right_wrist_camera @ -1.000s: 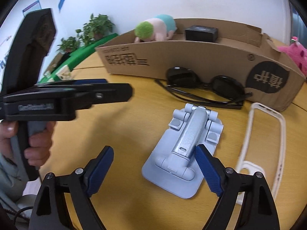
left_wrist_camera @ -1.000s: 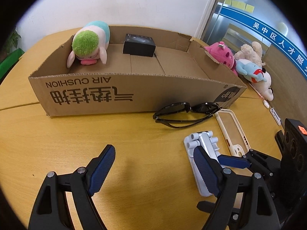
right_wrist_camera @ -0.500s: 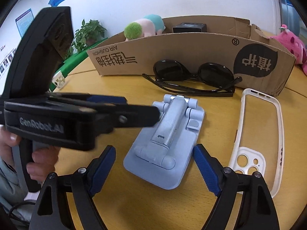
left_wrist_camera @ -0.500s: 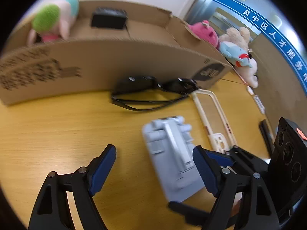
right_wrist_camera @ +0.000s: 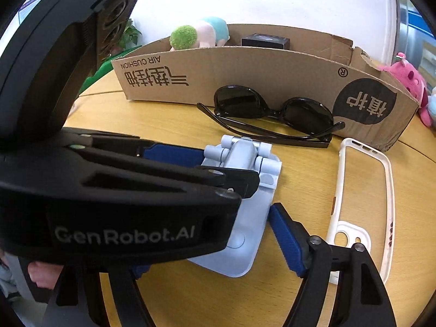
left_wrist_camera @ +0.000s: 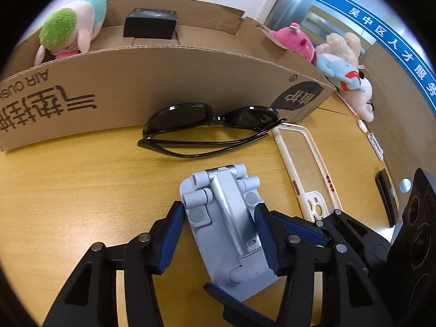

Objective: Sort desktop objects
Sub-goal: 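Close both grippers on the sides of the light blue phone stand, then lift the phone stand with both grippers and carry it over the cardboard box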

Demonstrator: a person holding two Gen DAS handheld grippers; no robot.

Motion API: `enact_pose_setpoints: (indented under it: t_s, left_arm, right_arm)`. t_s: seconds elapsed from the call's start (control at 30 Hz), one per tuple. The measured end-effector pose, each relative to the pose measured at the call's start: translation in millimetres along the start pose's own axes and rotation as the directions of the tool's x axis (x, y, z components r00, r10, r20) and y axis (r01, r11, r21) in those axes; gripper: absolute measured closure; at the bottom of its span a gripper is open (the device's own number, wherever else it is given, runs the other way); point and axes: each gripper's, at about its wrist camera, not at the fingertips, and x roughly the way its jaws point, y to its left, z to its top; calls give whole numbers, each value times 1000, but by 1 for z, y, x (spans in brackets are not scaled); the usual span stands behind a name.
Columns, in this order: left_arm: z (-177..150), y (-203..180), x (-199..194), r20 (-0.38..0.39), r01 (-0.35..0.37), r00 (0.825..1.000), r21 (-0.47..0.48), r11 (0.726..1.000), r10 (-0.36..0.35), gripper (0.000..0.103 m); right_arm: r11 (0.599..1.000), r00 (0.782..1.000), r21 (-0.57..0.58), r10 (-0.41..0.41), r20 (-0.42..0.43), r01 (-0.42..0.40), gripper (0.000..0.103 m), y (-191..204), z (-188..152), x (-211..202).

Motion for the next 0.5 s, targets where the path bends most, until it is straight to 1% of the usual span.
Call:
enact_pose_setpoints:
  t_s: [0.1,0.13,0.17,0.2,0.27,0.5]
  left_arm:
    - [-1,2,-1,-1,-15,1000,-7,1000,15,52]
    - [-2,4,-3,1,-11,1000,-15,1000,11,52]
    - [-2,4,-3,4,-10,1000,-19,1000,10,52]
    - [-3,4,-3,7,-11,1000,-21,1000,11,52]
    - [-4,6,-4,11,-15,1000,-26,1000,15,52]
    - [-7,7,-12,28,-27,999,-31,999,28,54]
  right_arm:
    - [1000,1000,21,16,14,-16,35,-3,-3,-3]
    - [999,999,42,23,24,-24,42,-6,-4,-6]
    - [996,998,73,52,25,-54,42,-11,-3,-6]
    - [996,998,68,58,25,-60,42,-12,-4,-7]
    - [997,998,54,49,25,-51,42,-8,-5,-7]
    - [994,997,68,80,21,-81,42,-5,-4,-7]
